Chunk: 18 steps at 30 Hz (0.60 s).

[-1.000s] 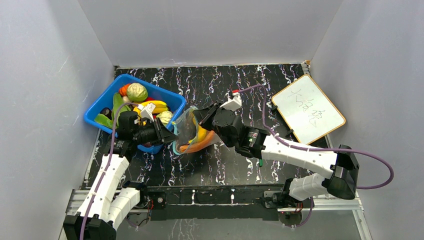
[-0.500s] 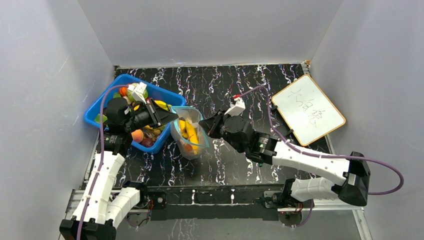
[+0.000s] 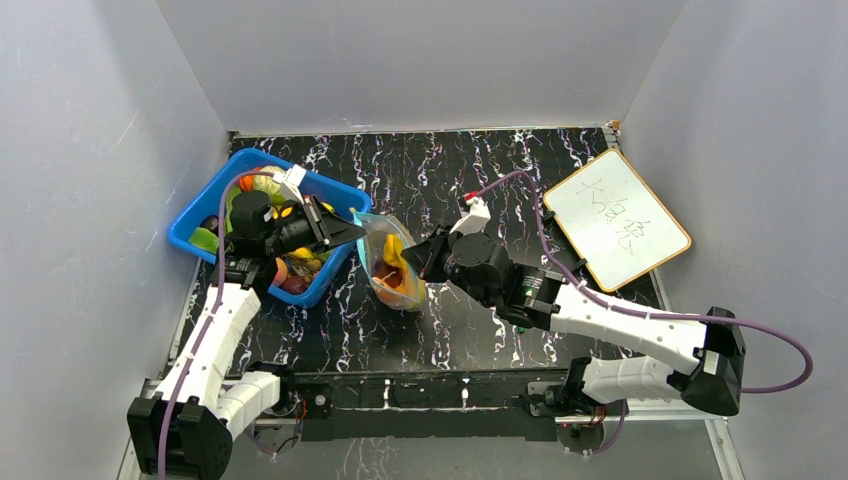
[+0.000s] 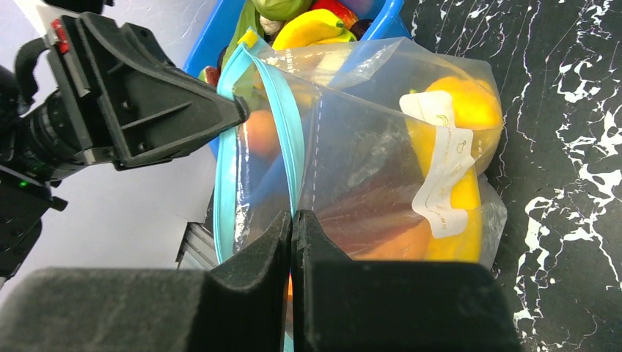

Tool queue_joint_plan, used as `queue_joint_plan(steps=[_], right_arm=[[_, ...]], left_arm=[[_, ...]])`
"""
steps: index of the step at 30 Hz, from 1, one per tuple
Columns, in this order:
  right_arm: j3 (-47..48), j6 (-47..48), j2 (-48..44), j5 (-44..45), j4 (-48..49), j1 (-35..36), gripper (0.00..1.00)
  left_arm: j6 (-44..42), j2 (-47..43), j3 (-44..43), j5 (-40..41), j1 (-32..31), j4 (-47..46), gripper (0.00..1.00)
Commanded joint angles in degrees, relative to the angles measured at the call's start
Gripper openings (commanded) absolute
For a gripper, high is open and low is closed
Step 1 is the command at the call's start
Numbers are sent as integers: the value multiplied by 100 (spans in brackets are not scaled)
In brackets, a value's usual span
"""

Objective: Place the food in the zip-top bag and seal the zipper
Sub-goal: Adjust the zipper food storage bag at the center of the board.

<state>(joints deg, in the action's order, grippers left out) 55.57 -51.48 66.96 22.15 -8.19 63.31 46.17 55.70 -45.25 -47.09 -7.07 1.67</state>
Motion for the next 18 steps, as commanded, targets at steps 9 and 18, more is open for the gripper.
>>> queue_joint_plan(steps=[9,18], right_arm=[[-339,-120,-290,197,440,6,0],[-467,-368,-555,452,493,-1,0]], left_arm=[[-510,250,-199,78,-66,341,23],[-1766,378,-1277,1206,-66,2033,65]])
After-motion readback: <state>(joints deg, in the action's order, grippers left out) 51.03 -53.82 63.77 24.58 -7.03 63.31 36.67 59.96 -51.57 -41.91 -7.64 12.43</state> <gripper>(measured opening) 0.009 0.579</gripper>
